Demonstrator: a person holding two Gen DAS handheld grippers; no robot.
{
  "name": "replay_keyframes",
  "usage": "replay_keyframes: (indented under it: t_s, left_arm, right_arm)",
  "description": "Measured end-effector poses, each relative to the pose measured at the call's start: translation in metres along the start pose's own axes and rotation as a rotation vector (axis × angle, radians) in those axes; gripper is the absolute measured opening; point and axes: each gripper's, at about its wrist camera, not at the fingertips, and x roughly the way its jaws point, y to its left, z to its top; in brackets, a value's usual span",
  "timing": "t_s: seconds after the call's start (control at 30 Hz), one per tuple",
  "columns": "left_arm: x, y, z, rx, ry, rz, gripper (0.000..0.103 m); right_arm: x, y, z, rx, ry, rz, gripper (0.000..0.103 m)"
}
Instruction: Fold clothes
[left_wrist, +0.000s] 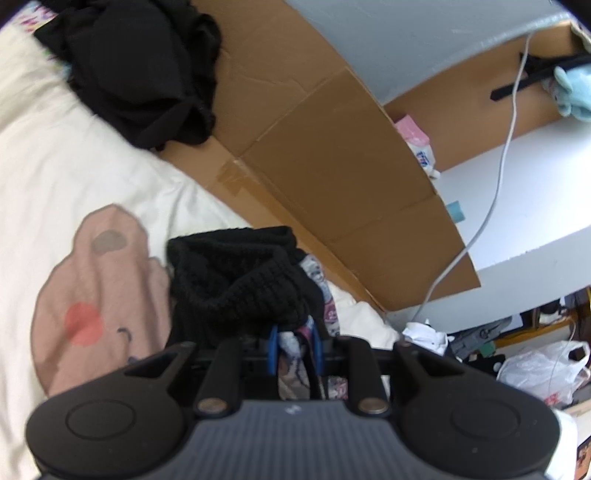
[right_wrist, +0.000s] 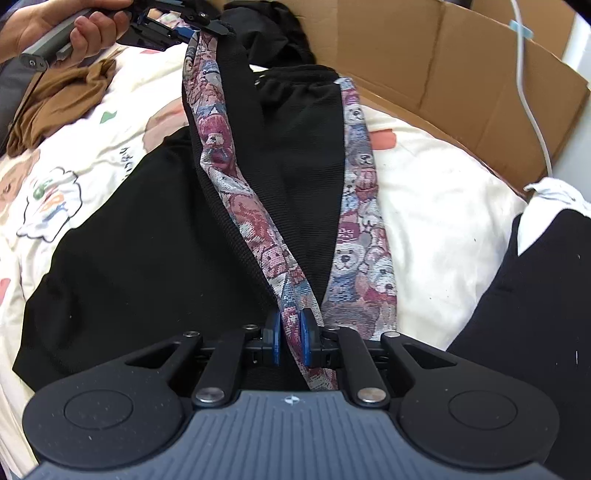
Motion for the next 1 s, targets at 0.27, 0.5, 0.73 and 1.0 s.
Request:
replay_keyframes:
  t_s: [0.27,0.5,0.73,1.0]
  left_arm:
    - [0.034,-0.016,0.017,0.004,0.012,0.019,0.020]
    - [0.081,-0.034,0.027,0.016,0.028,0.043,0.021]
    - [0.123,-0.046,0.035,0.059,0.068,0.093,0.028]
    - [0.127,-0.058,0.029,0.128,0.066,0.075,0.046]
  right_arm:
    - [0.006,-0.024,-0.002,0.080,0.010,0.022,0.010]
    - [0.014,-0.043,-0.007,0.130,0.022,0.018,0.007]
    - [0.015,-0.065,-0.015,0.207,0.026,0.016,0.006]
    - [0.008,-0.071,-0.023,0.238,0.026,-0.009,0.018]
